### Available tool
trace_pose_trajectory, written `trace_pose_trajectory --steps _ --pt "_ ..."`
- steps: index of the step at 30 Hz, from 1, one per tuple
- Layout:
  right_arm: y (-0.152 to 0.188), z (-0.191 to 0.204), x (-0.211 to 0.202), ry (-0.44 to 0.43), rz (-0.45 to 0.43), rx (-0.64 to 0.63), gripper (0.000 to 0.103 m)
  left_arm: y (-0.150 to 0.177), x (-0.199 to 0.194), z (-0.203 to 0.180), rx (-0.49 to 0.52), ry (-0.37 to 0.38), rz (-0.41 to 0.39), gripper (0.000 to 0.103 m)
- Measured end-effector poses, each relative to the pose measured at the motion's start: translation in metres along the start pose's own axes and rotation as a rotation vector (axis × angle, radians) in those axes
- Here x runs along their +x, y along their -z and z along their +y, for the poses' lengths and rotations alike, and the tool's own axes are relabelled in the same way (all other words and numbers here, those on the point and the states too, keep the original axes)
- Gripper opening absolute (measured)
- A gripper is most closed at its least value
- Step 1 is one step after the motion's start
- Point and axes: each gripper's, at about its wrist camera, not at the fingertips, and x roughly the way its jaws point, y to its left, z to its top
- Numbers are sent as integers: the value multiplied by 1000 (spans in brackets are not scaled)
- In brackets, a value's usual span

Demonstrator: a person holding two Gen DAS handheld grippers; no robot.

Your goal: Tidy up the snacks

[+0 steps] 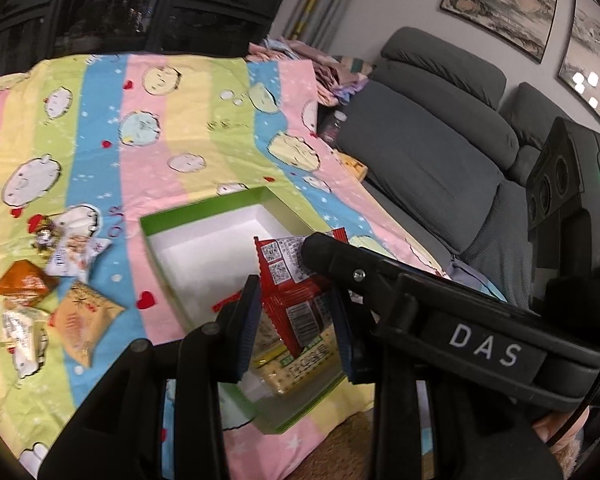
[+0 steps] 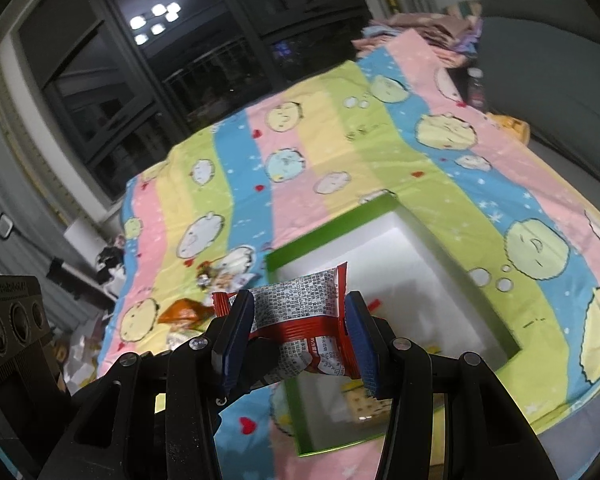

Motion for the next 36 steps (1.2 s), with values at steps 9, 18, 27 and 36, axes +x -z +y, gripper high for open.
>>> trace_pose_trajectory --steps 9,18,27,36 --pt "-4 -44 15 68 45 77 50 0 48 -10 -2 55 95 32" --pt "0 -77 36 104 108 150 50 3 91 -9 -16 76 196 32" --pt "3 -104 60 125 188 204 50 9 124 -5 -32 73 291 32" --pt "4 -110 80 143 242 208 50 13 137 7 -85 66 333 32"
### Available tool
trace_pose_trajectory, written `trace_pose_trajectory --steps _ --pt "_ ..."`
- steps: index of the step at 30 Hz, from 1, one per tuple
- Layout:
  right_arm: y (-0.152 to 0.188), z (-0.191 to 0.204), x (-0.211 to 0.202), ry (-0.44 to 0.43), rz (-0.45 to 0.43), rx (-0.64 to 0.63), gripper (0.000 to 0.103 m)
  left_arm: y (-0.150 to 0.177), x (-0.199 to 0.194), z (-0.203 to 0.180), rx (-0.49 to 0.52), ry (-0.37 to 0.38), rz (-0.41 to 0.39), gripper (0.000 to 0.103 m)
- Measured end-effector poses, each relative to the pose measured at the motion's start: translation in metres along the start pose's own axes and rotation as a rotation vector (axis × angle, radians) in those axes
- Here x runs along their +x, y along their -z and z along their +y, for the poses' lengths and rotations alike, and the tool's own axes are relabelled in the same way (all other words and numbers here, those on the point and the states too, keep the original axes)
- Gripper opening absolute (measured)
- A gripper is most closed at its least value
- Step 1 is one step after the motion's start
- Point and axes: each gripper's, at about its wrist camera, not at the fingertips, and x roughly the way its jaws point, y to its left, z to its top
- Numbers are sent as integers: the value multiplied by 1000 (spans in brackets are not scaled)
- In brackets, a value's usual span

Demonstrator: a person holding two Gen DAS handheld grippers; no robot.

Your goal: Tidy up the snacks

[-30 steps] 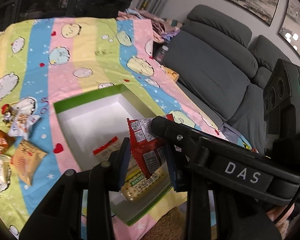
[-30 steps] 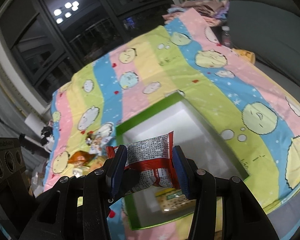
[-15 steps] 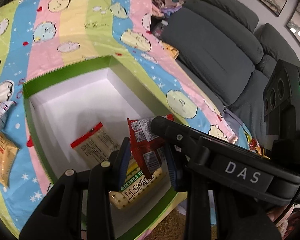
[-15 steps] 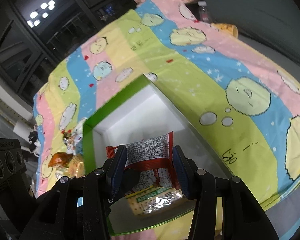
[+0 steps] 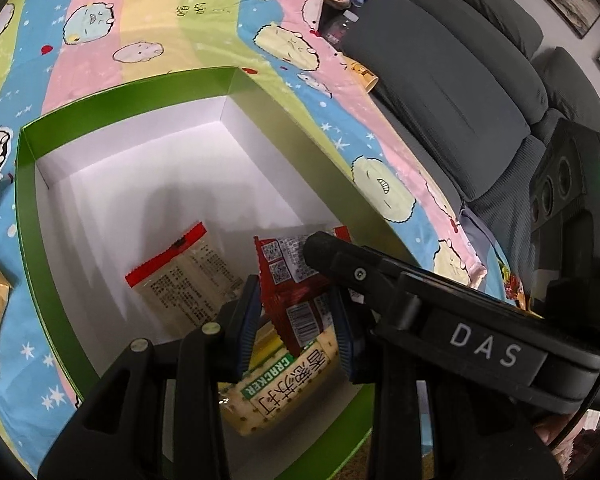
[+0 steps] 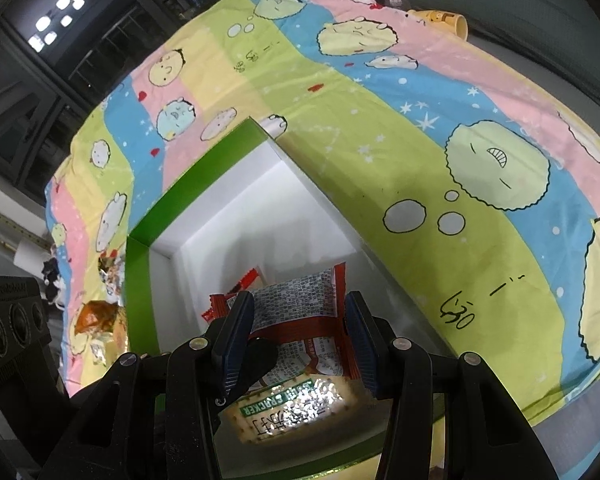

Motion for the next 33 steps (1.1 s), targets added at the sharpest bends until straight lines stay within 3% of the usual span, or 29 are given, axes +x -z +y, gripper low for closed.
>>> trace_pose_trajectory --steps 7,22,33 --pt "0 5 13 42 24 -21 50 2 9 13 -61 5 31 32" --pt "0 10 38 88 70 -42 47 4 16 21 -62 -104 22 25" --pt "4 17 43 83 89 -59 47 9 14 25 -68 -136 19 25"
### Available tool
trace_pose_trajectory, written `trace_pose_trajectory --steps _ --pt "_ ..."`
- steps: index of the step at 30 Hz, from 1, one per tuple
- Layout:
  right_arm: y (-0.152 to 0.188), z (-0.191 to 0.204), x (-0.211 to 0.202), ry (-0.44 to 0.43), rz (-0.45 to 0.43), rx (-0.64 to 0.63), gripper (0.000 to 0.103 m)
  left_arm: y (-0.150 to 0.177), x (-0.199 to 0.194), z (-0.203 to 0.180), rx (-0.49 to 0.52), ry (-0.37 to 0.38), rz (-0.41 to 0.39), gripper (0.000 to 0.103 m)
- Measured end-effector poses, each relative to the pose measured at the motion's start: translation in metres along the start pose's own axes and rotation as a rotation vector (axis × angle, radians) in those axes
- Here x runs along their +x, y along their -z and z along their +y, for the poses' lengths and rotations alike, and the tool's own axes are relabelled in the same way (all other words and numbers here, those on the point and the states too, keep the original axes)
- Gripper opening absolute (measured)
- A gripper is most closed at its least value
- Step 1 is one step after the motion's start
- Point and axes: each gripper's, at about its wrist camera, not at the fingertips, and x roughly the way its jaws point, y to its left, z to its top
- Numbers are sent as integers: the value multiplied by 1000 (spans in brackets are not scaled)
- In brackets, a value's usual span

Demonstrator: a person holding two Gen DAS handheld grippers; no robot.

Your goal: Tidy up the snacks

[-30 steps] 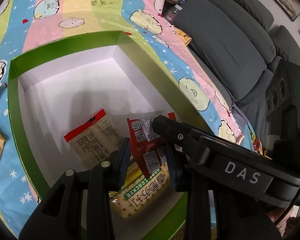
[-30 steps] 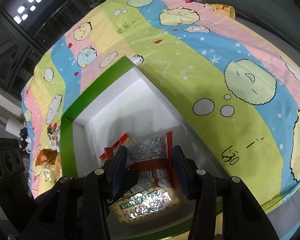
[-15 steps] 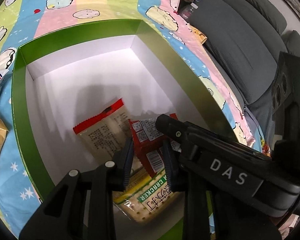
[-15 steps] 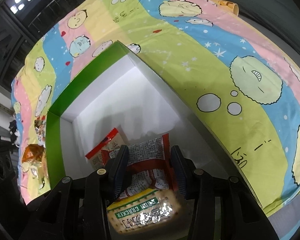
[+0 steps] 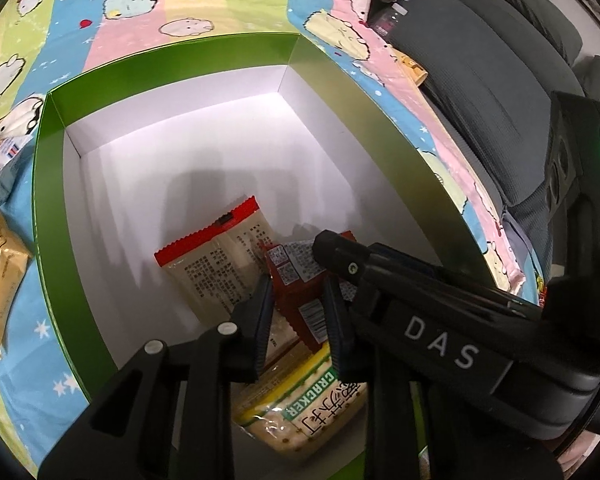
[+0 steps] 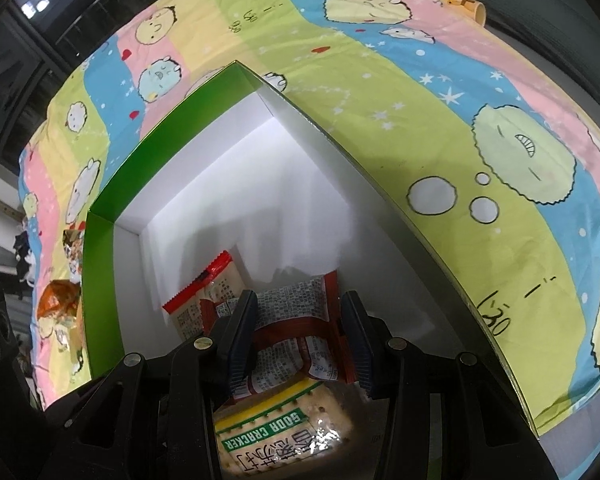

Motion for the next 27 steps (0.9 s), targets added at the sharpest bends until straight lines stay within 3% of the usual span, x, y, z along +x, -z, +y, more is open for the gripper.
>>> trace_pose_trajectory --steps 18,22,24,27 --pt "18 26 -5 13 -21 -33 47 13 -23 12 31 0 -17 25" --pt "22 33 -28 -25 -69 -35 51 18 -53 18 3 75 -43 32" --pt "24 40 -38 -42 -91 -42 53 22 -74 27 -10 91 -76 41" --pt "28 61 -57 -71 -141 -84 68 29 -108 47 -41 81 -146 60"
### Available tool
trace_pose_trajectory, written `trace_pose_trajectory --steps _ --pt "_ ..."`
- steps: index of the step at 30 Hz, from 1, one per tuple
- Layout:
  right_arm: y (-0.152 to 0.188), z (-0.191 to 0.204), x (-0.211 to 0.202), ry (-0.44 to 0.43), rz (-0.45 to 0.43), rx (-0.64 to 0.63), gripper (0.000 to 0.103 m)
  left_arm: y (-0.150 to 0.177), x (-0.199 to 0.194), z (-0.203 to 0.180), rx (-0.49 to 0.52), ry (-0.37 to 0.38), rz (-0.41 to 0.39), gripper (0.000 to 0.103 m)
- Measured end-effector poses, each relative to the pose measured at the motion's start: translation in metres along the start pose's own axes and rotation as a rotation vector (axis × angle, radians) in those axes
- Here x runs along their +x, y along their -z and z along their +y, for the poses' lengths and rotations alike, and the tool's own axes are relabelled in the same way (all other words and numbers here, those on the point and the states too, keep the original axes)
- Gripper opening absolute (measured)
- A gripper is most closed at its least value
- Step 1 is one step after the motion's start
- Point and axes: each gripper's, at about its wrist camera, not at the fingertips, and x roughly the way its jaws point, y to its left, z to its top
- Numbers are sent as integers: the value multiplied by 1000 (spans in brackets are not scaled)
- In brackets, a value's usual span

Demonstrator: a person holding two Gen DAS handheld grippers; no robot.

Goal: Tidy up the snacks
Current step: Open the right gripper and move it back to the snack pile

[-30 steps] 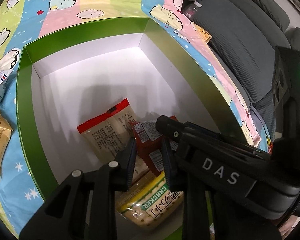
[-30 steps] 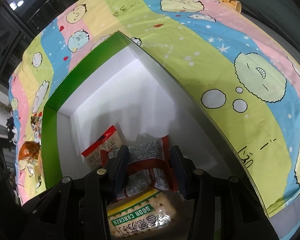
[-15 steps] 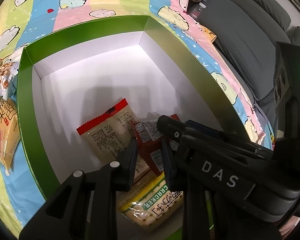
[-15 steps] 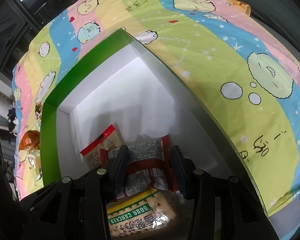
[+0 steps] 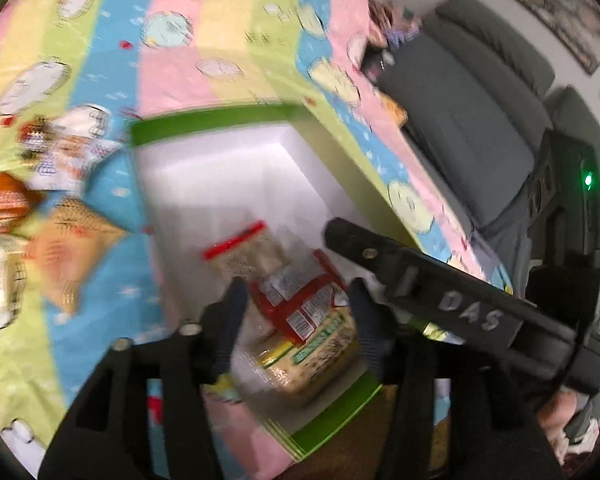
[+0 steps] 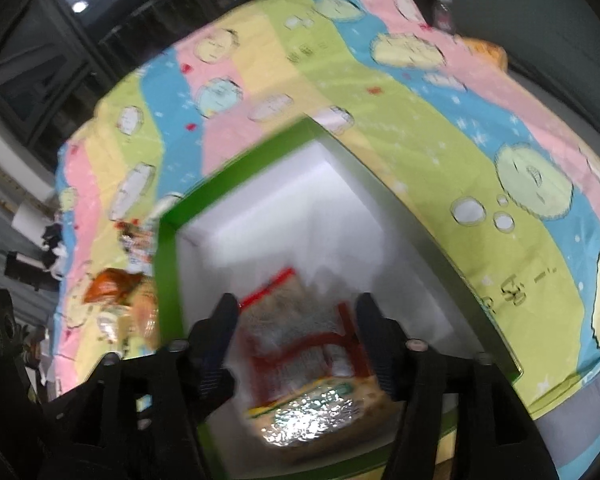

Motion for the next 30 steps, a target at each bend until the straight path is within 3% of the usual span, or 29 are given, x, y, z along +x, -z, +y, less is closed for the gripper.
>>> trace_pose_trajectory --steps 2,5,10,14,20,24,30 --pt "0 20 -8 -30 -21 -37 72 4 -28 21 -39 -8 -57 71" --pt "-1 49 -14 -92 -34 -71 79 12 -63 57 -115 -54 -110 79" --pt "-7 98 -3 -149 -25 -106 82 31 -110 123 -265 -198 -191 83" --pt "-9 140 17 -166 11 -167 82 45 -131 167 -379 -251 -231 92" --pt "-16 205 60 -178 67 -291 82 55 -136 206 -457 -295 -235 96" --pt "-28 234 103 -127 116 -337 81 52 -126 224 -455 -323 -235 96" --pt "-48 252 161 -76 189 -339 70 56 -112 253 -490 -279 -249 96"
